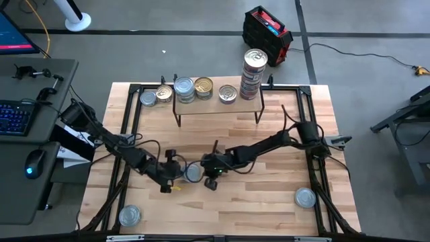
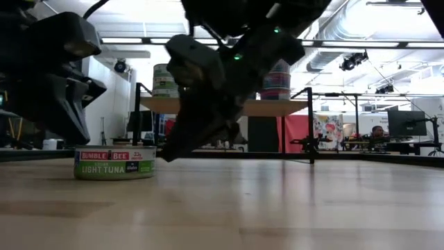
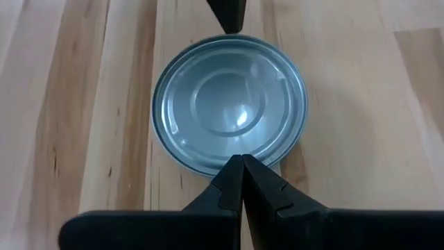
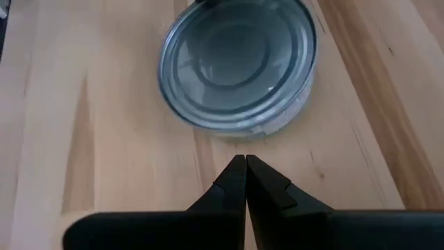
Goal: Stack canned seafood by type on shelf
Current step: Stack the green white tuna can on top of the other green white tuna cans on the shelf
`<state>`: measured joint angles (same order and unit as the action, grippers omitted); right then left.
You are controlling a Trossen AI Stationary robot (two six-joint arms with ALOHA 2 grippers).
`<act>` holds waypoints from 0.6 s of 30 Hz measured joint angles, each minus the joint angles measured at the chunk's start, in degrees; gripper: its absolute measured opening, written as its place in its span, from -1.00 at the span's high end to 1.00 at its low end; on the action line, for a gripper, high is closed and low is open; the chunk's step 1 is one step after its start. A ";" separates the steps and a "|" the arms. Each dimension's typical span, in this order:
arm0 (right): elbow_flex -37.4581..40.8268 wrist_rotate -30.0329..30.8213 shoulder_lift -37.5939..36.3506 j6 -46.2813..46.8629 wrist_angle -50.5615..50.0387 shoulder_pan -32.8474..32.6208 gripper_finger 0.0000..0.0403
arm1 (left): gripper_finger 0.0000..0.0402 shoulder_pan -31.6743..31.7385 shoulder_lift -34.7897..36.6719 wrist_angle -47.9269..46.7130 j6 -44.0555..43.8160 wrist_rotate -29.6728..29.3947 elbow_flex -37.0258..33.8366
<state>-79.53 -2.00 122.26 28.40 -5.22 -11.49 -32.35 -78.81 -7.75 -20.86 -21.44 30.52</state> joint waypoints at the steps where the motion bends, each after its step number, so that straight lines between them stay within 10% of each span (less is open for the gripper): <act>1: -0.70 0.07 0.54 -0.14 -0.14 0.00 1.00 | 1.00 -0.22 0.02 0.16 0.00 -0.12 -0.28; 18: -13.79 -2.69 1.26 -10.16 -8.13 0.04 1.00 | 1.00 1.16 -1.76 14.66 1.53 -4.20 -6.17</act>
<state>-93.32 -4.69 123.52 18.24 -13.36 -11.44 -31.19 -80.56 6.91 -19.33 -25.64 24.35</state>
